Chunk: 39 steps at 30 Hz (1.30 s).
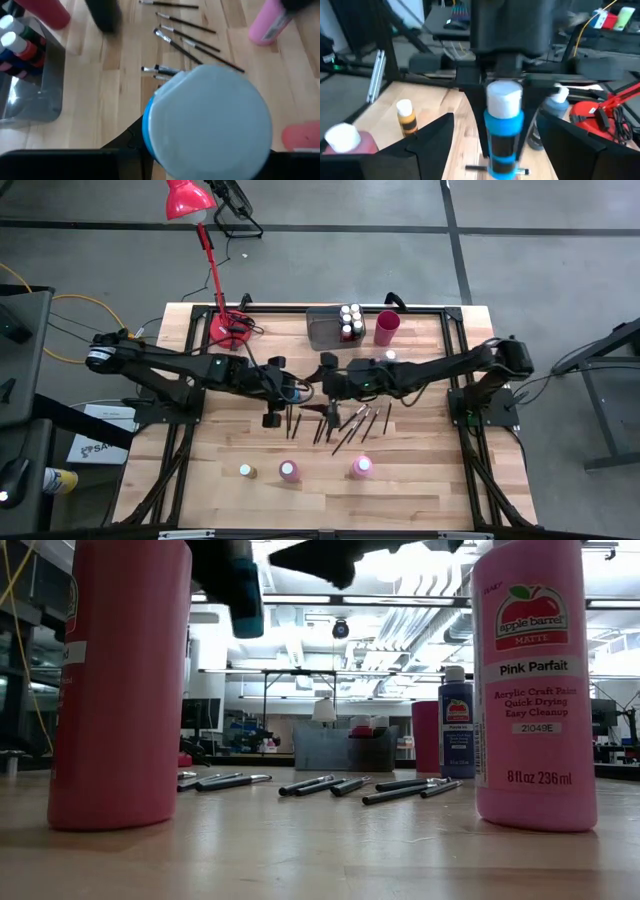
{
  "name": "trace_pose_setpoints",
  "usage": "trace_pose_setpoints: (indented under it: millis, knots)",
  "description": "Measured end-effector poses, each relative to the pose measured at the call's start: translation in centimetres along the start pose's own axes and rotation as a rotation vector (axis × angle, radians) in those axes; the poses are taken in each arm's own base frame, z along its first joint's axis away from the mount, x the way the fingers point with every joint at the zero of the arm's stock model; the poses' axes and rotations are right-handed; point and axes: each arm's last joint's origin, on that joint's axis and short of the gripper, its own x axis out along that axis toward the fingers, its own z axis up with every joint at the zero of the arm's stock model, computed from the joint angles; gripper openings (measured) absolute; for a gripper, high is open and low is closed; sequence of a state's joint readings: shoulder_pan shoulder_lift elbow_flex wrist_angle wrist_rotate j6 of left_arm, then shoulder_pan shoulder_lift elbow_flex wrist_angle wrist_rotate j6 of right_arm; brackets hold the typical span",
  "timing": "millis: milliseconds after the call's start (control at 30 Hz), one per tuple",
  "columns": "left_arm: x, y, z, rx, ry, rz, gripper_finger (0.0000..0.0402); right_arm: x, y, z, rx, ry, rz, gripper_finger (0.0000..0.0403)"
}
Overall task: Pick & Place Paint Supplies
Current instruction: Put the small light blue paint bottle into the black bin
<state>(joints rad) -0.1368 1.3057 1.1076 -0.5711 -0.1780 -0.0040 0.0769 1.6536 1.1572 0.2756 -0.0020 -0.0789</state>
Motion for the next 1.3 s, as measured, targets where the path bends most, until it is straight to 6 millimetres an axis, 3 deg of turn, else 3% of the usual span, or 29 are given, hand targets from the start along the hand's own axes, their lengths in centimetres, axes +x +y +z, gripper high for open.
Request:
trace_pose_setpoints:
  millis: [267,900,1300]
  knots:
    - [0.0,0.0,0.0,-0.001,0.002,-0.007,0.0113,2.3,-0.1,0.2,-0.005,-0.019,-0.006,0.0245]
    - [0.0,0.0,0.3,-0.009,-0.029,-0.008,0.0113,2.6,-0.8,0.1,-0.058,-0.042,-0.048,0.0162]
    - [0.0,0.0,0.6,-0.029,-0.061,-0.005,0.0113,2.7,-0.3,0.2,-0.059,-0.060,-0.033,0.0143]
